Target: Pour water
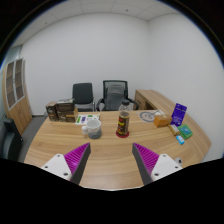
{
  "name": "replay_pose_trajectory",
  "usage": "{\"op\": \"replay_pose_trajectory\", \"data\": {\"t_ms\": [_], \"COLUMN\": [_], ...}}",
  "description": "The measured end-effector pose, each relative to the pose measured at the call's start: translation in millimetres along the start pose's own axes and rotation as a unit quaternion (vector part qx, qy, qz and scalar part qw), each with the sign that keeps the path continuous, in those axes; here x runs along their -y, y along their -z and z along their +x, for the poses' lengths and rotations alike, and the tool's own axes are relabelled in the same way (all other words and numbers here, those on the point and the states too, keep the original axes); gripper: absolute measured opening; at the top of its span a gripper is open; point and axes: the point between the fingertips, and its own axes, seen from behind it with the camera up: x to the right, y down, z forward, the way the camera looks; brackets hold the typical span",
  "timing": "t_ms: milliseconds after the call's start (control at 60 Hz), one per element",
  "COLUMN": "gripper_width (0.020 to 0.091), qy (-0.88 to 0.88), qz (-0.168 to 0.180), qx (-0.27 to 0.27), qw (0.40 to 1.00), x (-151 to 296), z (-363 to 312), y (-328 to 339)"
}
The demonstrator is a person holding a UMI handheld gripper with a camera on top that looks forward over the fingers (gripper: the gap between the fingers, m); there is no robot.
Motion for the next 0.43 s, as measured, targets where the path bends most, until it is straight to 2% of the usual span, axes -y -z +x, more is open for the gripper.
{"op": "replay_pose_trajectory", "data": {"t_ms": [167, 433], "gripper_width": [0.0859, 0.0855], "qy": [0.003, 0.010], "qz": [-0.001, 0.011], "qx": [0.005, -0.002], "qw": [1.000, 1.000], "x": [-21, -26], "z": [-17, -24], "y": [61, 98]}}
